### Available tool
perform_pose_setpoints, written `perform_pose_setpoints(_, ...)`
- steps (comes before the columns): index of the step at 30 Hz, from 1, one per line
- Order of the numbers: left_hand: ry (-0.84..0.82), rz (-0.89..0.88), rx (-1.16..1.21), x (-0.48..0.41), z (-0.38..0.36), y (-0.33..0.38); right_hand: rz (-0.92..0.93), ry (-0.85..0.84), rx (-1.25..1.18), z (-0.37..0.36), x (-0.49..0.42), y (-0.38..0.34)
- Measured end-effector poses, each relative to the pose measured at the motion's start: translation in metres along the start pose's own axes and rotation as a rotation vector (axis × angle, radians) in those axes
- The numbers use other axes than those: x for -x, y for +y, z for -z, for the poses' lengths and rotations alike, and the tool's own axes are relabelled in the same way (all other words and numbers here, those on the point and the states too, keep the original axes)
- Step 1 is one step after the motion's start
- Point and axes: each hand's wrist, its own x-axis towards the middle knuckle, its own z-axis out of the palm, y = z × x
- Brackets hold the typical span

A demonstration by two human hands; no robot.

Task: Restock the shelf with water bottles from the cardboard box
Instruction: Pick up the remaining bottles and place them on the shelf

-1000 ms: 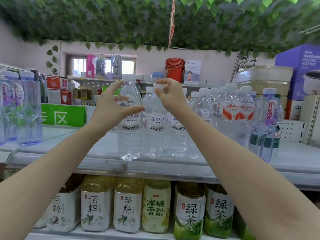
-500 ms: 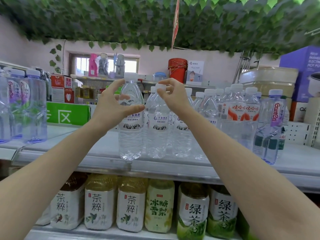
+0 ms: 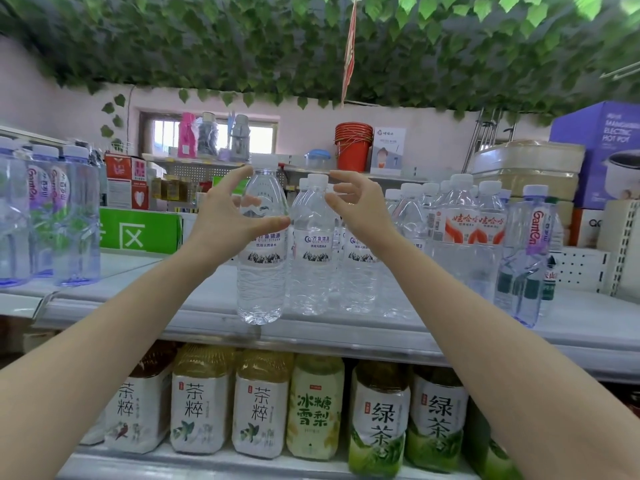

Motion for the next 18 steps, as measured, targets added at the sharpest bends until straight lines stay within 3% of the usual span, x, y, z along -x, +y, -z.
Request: perform_pose_setpoints(18, 0.003, 0.067, 0.076, 0.064, -0.027, 0.039, -0.091, -0.09, -0.094, 0.046, 0.12, 0.009)
